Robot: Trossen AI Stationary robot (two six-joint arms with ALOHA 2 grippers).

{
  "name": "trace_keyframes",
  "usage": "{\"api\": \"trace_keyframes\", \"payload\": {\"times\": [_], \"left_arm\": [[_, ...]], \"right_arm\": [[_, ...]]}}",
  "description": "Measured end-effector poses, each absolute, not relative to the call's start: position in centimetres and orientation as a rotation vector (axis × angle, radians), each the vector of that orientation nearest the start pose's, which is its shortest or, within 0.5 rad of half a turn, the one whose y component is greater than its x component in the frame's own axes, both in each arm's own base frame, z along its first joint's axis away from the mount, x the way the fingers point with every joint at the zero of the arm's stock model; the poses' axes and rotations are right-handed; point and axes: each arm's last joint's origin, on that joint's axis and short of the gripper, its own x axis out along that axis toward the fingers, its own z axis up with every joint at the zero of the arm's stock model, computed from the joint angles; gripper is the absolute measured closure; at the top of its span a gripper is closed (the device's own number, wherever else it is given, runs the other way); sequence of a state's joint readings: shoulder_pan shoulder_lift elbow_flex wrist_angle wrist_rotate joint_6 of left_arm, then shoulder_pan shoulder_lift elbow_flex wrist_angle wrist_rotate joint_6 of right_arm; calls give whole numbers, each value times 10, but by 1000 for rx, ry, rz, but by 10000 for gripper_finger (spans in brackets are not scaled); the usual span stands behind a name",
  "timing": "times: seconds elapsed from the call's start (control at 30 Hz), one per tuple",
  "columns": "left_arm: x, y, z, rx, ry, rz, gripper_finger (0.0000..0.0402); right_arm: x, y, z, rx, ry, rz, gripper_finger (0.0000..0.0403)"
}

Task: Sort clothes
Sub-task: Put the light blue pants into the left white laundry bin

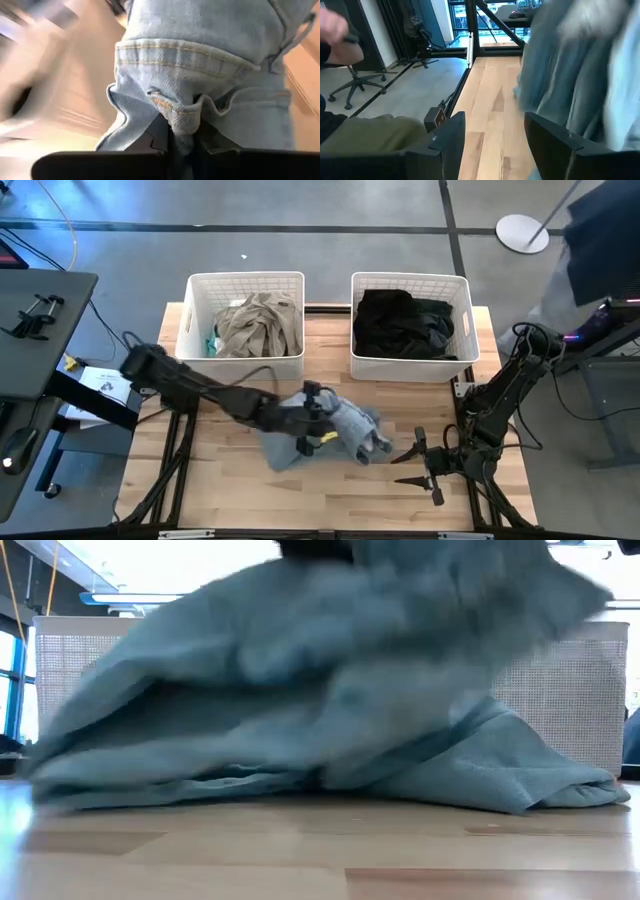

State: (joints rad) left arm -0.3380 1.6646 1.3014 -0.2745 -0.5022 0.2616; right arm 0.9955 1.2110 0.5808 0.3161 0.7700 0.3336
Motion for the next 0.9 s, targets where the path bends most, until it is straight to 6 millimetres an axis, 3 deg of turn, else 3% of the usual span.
{"api": "trace_keyframes", "payload": {"times": [0.23,0.43,0.63,0.9], "left_arm": [[293,-125,379,668,250,371,385],[252,-111,439,709,69,547,385],[237,-105,444,729,90,528,386],[234,-85,455,893,303,836,386]], "right_arm": [[150,194,227,85,236,186,210],[150,194,227,86,236,183,210],[150,194,227,86,236,183,210],[150,194,227,83,236,183,210]]}}
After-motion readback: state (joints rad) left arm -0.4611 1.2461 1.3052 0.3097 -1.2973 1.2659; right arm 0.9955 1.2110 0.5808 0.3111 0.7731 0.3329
